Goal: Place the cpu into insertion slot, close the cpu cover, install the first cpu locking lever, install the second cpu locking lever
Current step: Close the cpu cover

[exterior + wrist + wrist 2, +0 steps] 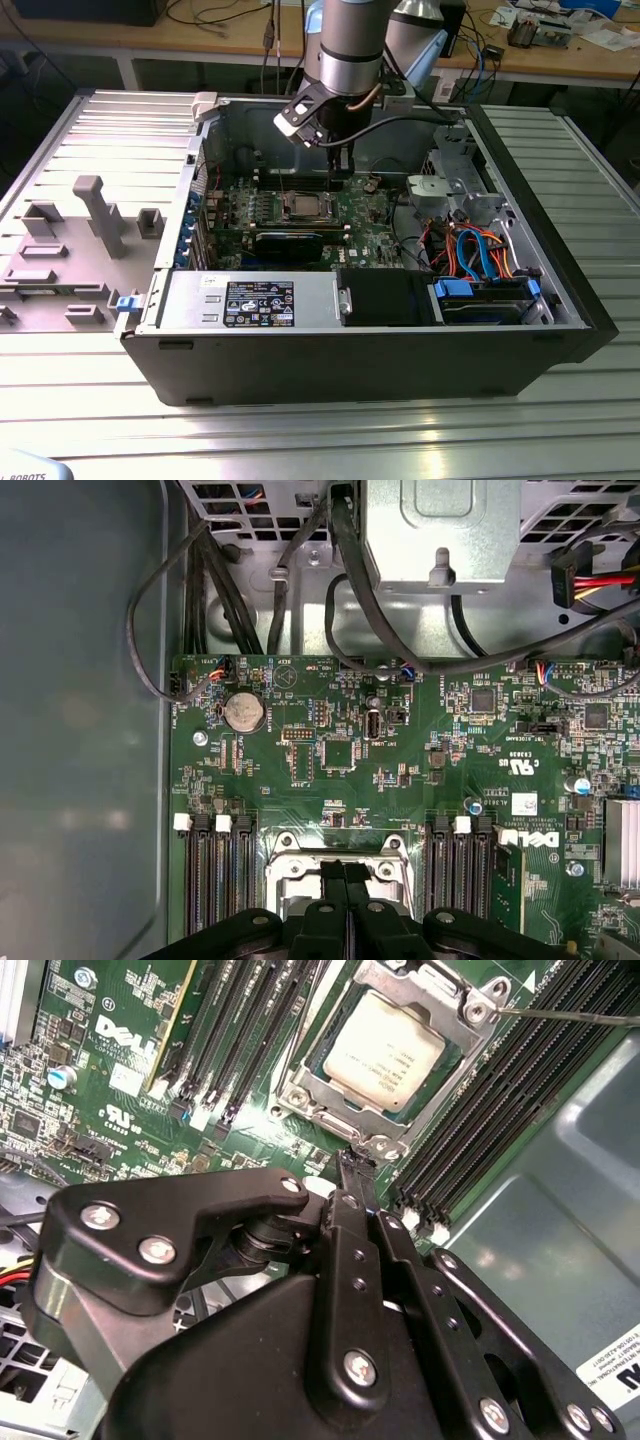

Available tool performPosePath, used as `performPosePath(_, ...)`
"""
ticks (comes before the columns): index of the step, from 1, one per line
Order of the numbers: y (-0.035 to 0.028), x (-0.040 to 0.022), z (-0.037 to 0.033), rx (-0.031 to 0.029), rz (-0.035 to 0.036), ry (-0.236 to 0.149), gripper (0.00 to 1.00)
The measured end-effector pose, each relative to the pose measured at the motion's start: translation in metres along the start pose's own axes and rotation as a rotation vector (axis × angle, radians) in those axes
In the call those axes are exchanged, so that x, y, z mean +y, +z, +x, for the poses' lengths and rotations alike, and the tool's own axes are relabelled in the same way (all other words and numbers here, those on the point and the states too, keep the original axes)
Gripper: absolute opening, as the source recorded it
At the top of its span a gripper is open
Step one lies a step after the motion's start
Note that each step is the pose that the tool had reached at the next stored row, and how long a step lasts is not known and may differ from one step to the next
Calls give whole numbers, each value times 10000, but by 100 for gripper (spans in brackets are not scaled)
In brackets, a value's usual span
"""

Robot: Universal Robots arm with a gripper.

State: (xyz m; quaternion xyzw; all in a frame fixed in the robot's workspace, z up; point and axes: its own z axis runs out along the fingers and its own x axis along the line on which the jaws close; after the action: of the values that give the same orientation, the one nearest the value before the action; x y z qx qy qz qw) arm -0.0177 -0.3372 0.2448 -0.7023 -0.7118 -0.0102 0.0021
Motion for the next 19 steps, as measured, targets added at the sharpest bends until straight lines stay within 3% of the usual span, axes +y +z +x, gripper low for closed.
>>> performPosePath(19,1,-41,1,1,0,-7,11)
